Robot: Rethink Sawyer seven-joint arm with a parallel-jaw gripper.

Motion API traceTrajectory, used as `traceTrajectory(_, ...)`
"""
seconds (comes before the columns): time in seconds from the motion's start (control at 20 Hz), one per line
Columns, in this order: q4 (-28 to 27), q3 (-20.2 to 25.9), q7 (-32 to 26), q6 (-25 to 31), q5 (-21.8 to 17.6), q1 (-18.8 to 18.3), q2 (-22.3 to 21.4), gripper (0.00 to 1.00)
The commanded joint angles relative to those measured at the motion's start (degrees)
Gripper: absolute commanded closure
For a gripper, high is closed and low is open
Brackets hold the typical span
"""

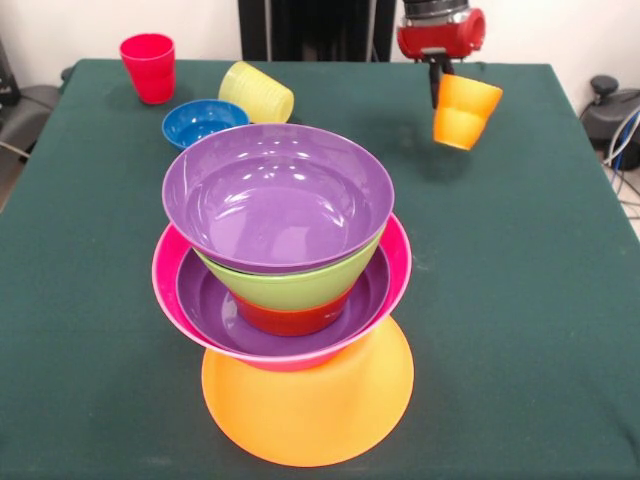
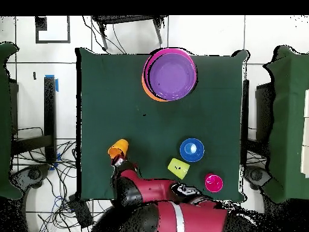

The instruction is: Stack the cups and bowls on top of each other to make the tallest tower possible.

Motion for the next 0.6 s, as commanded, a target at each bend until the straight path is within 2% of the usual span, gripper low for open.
traceTrajectory(0.05, -0.23, 7.17, 6.50, 17.89, 6.16, -2.76, -12.88, 1.00)
traceTrajectory(0.15, -0.16, 7.73, 6.34, 20.89, 7.02, -3.18, -15.42, 1.00)
traceTrajectory(0.6, 0.88, 16.61, 5.15, 38.70, 14.25, -8.71, -25.58, 1.00)
